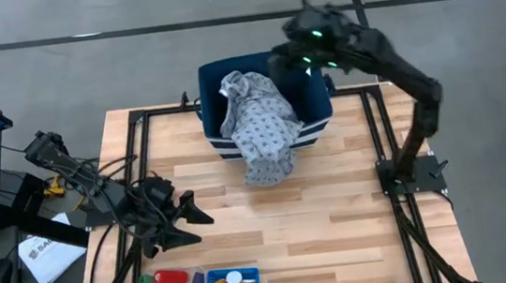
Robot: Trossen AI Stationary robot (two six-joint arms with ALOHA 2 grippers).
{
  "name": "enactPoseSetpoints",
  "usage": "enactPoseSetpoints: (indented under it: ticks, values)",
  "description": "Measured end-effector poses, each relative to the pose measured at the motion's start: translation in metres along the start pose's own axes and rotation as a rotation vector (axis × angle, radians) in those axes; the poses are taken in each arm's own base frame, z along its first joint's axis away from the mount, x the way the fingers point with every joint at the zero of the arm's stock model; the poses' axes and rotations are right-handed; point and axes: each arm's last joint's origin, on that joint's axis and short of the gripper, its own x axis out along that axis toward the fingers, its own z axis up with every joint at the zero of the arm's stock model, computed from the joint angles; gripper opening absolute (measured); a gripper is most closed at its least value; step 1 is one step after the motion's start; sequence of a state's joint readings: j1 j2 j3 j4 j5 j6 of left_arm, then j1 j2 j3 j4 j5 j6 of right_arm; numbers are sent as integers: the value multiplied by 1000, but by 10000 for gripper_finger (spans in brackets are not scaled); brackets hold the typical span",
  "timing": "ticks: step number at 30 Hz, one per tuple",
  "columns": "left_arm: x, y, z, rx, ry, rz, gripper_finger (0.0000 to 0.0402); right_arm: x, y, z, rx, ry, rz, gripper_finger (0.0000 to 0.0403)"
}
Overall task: Pick & place medical supplies in basket/bin
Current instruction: Put the gray patients gown into the blue laundry organizer
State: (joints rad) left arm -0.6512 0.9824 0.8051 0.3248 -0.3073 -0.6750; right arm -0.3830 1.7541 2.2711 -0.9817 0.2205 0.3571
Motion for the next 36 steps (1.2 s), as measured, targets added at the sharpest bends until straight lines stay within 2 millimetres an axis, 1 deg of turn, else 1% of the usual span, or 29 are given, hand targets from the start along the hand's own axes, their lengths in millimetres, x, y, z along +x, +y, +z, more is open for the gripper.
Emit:
enactPoseSetpoints:
  ticks: [2,3,5,7,9,11,13,16,18,21,24,27,30,33,36]
  values:
    - [-4,-2,4,13,-14,-10,287,-31,15,-3,-12,3,101,237]
    - [-5,-2,6,20,-20,-14,287,-45,26,-8,-26,10,141,248]
    - [-8,-4,9,37,-29,-21,287,-67,50,-24,-77,46,151,261]
    - [-12,-5,12,53,-44,-25,287,-79,74,-48,-136,90,87,264]
    - [-15,-5,15,67,-65,-19,287,-90,95,-73,-158,140,13,264]
    - [-18,-6,19,84,-84,-14,287,-99,114,-97,-124,156,-52,264]
    - [-21,-7,22,94,-101,-14,287,-102,135,-123,-91,148,-119,265]
    - [-25,-8,26,106,-124,-8,287,-91,168,-159,2,78,-194,265]
    - [-28,-8,28,103,-138,-5,287,-80,183,-178,98,22,-235,265]
    - [-31,-9,31,96,-154,-8,287,-55,199,-206,197,-15,-298,265]
    - [-34,-10,34,73,-165,-10,287,-25,209,-230,247,26,-352,265]
    - [-37,-11,37,57,-177,-19,287,-3,210,-241,289,66,-389,265]
    - [-41,-11,40,48,-187,-26,287,15,211,-248,330,100,-405,265]
    - [-45,-12,43,27,-199,-37,287,27,213,-253,363,120,-410,265]
    - [-47,-13,44,26,-203,-40,287,43,212,-262,392,138,-447,265]
